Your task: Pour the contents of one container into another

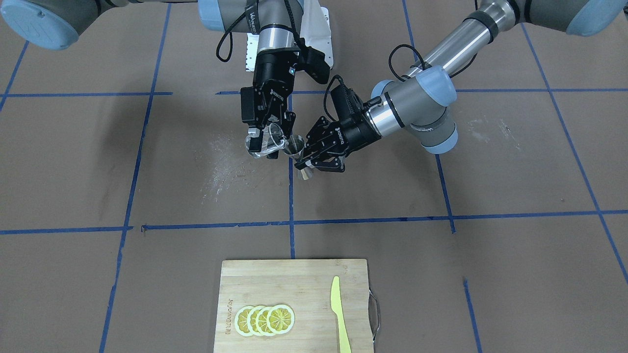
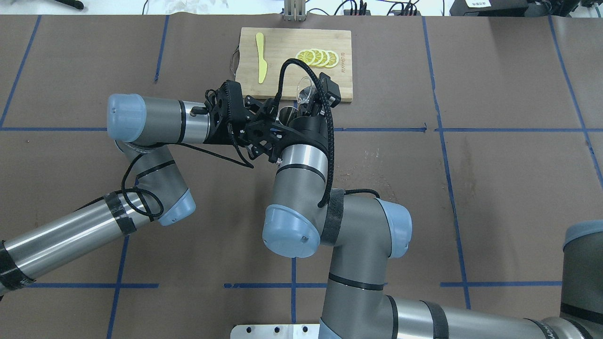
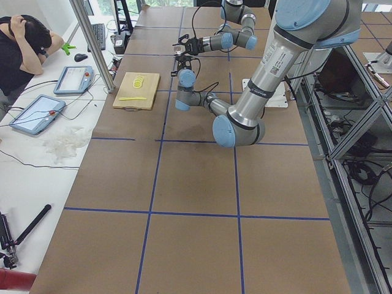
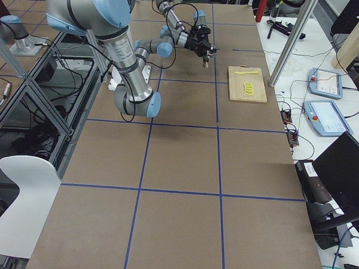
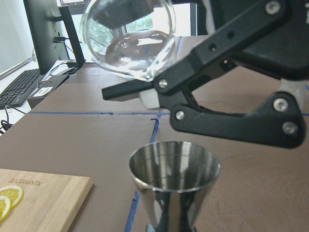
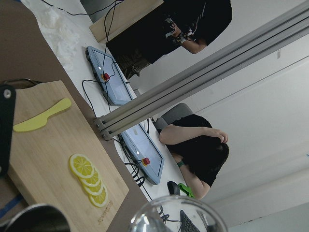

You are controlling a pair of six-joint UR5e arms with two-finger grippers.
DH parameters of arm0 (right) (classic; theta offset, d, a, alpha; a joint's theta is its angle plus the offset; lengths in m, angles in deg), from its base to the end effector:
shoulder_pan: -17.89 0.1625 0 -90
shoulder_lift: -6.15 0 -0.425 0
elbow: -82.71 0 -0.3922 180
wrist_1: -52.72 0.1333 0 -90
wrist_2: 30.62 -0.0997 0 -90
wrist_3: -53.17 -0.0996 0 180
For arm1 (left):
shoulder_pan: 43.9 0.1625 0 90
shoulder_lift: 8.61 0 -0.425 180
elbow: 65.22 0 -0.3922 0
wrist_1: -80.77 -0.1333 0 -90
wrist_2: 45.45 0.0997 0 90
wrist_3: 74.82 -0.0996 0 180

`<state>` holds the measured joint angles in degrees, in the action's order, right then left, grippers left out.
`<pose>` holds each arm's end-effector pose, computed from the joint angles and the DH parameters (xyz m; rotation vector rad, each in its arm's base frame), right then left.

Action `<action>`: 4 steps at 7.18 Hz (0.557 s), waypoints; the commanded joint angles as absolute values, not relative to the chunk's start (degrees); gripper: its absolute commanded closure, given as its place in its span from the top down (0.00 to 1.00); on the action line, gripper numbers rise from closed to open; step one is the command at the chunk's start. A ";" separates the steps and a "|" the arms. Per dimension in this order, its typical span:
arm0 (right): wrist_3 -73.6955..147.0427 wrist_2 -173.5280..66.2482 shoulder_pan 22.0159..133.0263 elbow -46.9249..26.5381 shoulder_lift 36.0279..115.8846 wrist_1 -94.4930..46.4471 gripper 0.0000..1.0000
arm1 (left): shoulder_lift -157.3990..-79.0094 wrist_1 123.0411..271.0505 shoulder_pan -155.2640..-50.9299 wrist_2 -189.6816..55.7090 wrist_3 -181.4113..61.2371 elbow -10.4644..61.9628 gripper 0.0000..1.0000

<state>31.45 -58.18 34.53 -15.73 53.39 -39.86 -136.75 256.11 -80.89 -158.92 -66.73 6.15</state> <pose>-0.5447 -0.3941 0.1245 1.2599 0.1271 -0.3167 0.4987 -0.4929 0.2460 1.4700 1.2174 0.9158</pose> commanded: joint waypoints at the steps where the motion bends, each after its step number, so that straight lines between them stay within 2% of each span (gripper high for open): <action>1: 32.08 -57.69 34.24 -15.72 53.35 -41.57 0.00 | -136.75 256.11 -80.90 -158.92 -66.73 6.15 0.00; 4: 32.26 -56.81 34.06 -15.90 51.60 -45.86 0.00 | -136.75 256.11 -80.90 -158.92 -66.73 6.15 0.00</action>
